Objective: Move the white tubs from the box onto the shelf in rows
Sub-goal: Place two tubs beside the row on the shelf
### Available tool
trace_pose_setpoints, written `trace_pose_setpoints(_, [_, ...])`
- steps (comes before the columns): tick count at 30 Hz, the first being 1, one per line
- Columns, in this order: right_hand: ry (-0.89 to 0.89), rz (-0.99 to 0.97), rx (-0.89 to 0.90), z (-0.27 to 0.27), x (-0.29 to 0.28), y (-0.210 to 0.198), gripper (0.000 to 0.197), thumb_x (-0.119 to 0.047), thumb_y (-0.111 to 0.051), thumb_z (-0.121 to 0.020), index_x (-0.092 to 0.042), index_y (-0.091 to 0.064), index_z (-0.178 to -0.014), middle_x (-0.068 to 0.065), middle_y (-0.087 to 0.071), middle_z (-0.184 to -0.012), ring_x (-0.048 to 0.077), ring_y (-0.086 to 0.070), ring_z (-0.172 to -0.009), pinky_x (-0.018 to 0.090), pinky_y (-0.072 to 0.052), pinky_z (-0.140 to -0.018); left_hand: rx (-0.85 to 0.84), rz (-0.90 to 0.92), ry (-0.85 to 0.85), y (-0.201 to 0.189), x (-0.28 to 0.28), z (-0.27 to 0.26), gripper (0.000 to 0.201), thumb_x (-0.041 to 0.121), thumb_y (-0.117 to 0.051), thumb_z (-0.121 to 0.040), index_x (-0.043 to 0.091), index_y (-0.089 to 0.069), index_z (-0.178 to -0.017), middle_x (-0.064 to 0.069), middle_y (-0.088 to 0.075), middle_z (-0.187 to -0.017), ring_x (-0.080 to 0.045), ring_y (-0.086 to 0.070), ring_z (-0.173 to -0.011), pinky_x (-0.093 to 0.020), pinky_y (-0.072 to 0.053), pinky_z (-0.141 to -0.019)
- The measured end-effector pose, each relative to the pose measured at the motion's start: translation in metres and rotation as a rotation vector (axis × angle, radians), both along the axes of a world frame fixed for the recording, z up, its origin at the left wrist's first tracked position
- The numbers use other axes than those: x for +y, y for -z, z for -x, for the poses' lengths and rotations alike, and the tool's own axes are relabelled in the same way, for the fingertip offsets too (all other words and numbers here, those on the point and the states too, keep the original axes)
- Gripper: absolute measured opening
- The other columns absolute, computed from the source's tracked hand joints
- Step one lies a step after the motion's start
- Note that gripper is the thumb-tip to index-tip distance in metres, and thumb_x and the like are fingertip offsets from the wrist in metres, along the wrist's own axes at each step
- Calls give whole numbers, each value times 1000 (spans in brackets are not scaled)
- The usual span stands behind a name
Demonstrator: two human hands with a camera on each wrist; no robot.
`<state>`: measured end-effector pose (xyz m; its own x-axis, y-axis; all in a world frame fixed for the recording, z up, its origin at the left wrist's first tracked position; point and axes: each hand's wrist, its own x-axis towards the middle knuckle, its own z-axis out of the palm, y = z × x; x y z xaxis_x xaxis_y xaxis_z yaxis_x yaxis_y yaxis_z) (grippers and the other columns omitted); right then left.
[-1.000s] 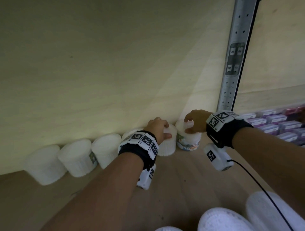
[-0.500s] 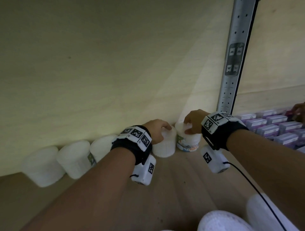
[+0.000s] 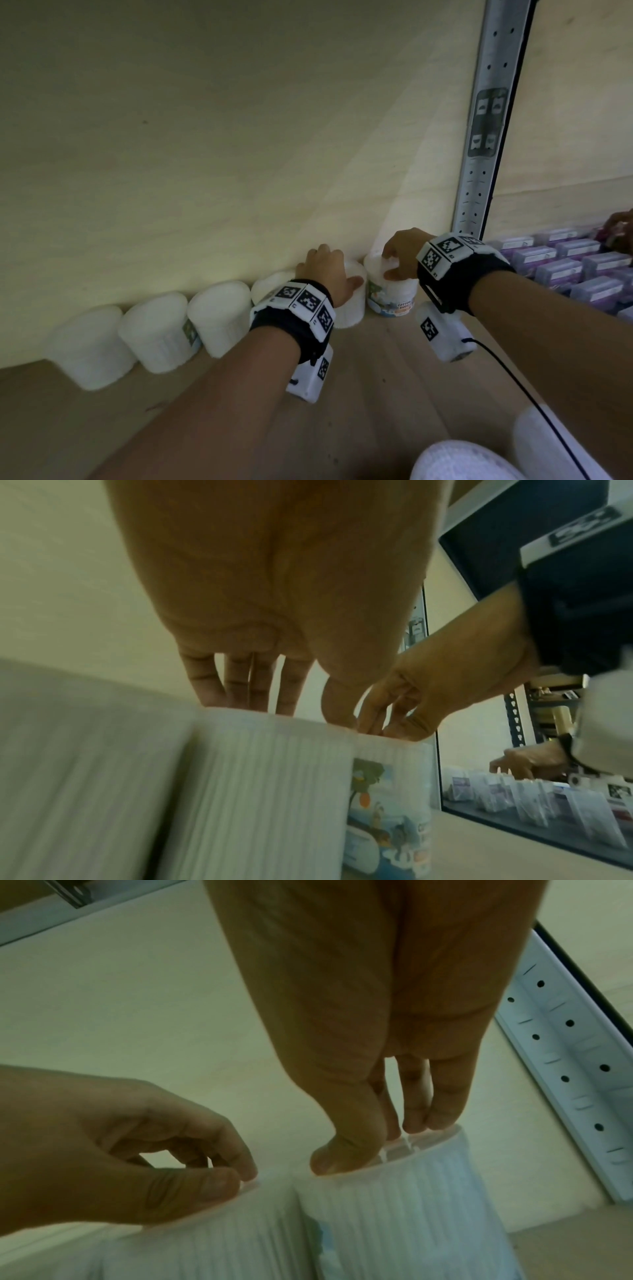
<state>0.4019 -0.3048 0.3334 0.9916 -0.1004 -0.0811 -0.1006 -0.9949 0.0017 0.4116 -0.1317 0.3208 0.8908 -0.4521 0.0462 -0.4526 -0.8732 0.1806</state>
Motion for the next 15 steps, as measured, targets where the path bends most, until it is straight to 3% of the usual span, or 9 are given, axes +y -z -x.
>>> trace_pose_setpoints(5, [9, -14, -6, -3, -1, 1, 61, -45, -62, -85, -13, -51, -136, 5, -51, -139, 24, -51, -127, 32, -42, -104, 73, -8, 67, -6, 4, -5, 49, 39, -57, -91, 12, -48, -131, -10, -43, -136, -29, -42, -126, -43, -39, -106])
trace_pose_setpoints(8, [13, -16, -15, -3, -1, 1, 59, -44, -62, -86, -13, -53, -135, 5, -52, -138, 23, -51, -126, 30, -42, -102, 153, -8, 120, -13, 9, -7, 45, 22, -57, -93, 16, -45, -136, -6, -40, -143, -26, -43, -129, -33, -40, -105])
trace_pose_setpoints(11, [19, -33, -23, -4, -2, 3, 61, -45, -63, -84, -14, -52, -135, 4, -52, -138, 23, -52, -126, 31, -42, -102, 223, 19, 164, -19, 11, -8, 51, 1, -50, -90, 23, -47, -135, -5, -39, -147, -26, -44, -130, -32, -43, -98])
trace_pose_setpoints(13, [24, -30, -18, -4, -2, 2, 61, -45, -62, -85, -14, -51, -136, 4, -51, -139, 23, -51, -127, 31, -41, -103, 201, 102, 153, -21, 10, -6, 48, 1, -48, -91, 20, -46, -135, -6, -40, -145, -26, -43, -131, -33, -42, -100])
trace_pose_setpoints(15, [29, -24, -8, -3, -2, 2, 61, -45, -62, -85, -14, -51, -137, 4, -50, -139, 23, -50, -128, 31, -40, -104, 73, 204, 99, -18, 6, -4, 38, 16, -53, -93, 16, -49, -131, -7, -45, -137, -26, -46, -127, -37, -41, -105])
